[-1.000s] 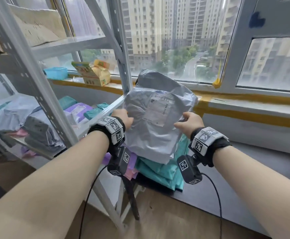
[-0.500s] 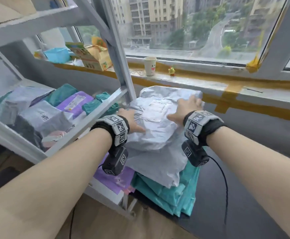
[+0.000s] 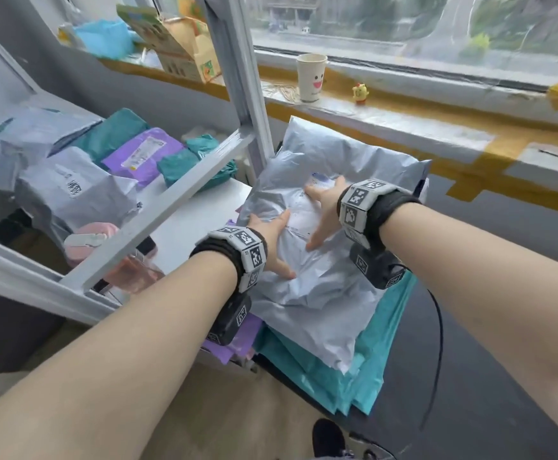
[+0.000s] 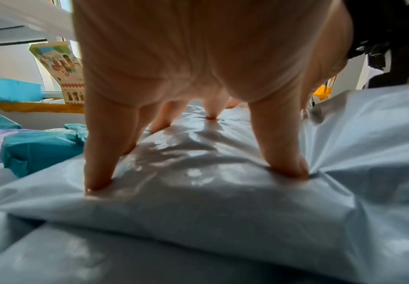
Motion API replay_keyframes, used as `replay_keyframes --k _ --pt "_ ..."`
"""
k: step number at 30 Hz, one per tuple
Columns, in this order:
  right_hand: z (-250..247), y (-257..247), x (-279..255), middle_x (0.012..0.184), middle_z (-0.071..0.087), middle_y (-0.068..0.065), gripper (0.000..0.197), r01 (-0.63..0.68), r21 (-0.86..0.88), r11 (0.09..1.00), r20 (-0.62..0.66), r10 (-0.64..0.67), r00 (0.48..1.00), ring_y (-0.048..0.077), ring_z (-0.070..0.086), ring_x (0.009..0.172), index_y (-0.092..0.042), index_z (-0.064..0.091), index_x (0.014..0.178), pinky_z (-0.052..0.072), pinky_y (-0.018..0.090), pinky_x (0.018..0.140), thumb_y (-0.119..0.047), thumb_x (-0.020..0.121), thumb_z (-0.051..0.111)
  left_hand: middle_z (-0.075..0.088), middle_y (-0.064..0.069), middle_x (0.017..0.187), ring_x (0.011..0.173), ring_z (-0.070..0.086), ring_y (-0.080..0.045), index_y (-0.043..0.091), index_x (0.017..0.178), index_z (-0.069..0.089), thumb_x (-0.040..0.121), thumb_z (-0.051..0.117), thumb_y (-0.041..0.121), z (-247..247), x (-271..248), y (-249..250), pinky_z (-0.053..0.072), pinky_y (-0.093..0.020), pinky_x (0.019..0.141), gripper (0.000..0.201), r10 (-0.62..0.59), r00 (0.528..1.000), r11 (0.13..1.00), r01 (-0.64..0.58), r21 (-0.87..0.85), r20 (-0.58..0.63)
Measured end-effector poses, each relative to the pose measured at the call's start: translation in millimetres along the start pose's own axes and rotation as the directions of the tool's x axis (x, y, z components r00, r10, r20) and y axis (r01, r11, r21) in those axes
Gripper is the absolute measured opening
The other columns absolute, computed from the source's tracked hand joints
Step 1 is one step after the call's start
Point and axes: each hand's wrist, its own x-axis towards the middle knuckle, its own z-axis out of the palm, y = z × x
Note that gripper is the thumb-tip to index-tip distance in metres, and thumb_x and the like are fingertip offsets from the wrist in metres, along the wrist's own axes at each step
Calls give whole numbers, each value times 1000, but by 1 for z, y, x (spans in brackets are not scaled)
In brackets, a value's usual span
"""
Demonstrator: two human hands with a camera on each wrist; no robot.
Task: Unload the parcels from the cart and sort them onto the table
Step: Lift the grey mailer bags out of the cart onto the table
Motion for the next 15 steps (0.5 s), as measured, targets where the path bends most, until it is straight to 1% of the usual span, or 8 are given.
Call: replay_keyframes --k 2,5,7,9,13,15 --pt "3 -1 5 151 22 20 121 -4 3 1000 6 4 1000 40 34 133 -32 11 148 39 49 101 -67 52 78 4 -19 157 143 10 -44 41 144 -18 48 74 70 2 3 1 23 -63 109 137 -6 1000 1000 6 6 18" --pt "9 -4 10 150 15 24 128 -20 43 999 18 19 1000 44 32 133 -34 10 147 38 54 103 -69 45 79 -5 -27 155 140 18 -47 40 146 -16 59 77 62 3 5 4 26 -58 110 130 -17 999 1000 17 -2 35" --pt "12 -4 12 152 7 25 130 -31 68 997 27 29 999 46 29 134 -36 7 147 35 57 104 -69 43 79 -9 -31 153 139 19 -48 39 146 -16 61 77 60 4 5 6 27 -57 111 128 -19 999 1000 19 -9 36" --pt "15 -4 13 153 4 25 131 -37 76 996 23 35 999 48 28 134 -38 6 146 33 60 105 -70 42 79 -11 -31 152 139 20 -48 39 146 -17 61 77 61 5 7 6 27 -56 111 128 -16 999 1000 16 -16 38" --pt "15 -2 6 154 5 21 120 -48 85 995 11 47 999 51 28 133 -39 11 145 32 59 103 -67 50 78 -13 -30 152 138 22 -49 41 145 -19 59 76 63 5 6 5 28 -56 110 130 -14 999 1000 15 -15 50" --pt "14 -3 0 153 10 19 112 -54 99 994 5 53 999 47 31 132 -36 18 146 34 56 103 -65 55 77 -10 -31 153 139 20 -48 40 145 -19 61 75 63 3 3 5 25 -57 111 128 -5 999 1000 5 0 47"
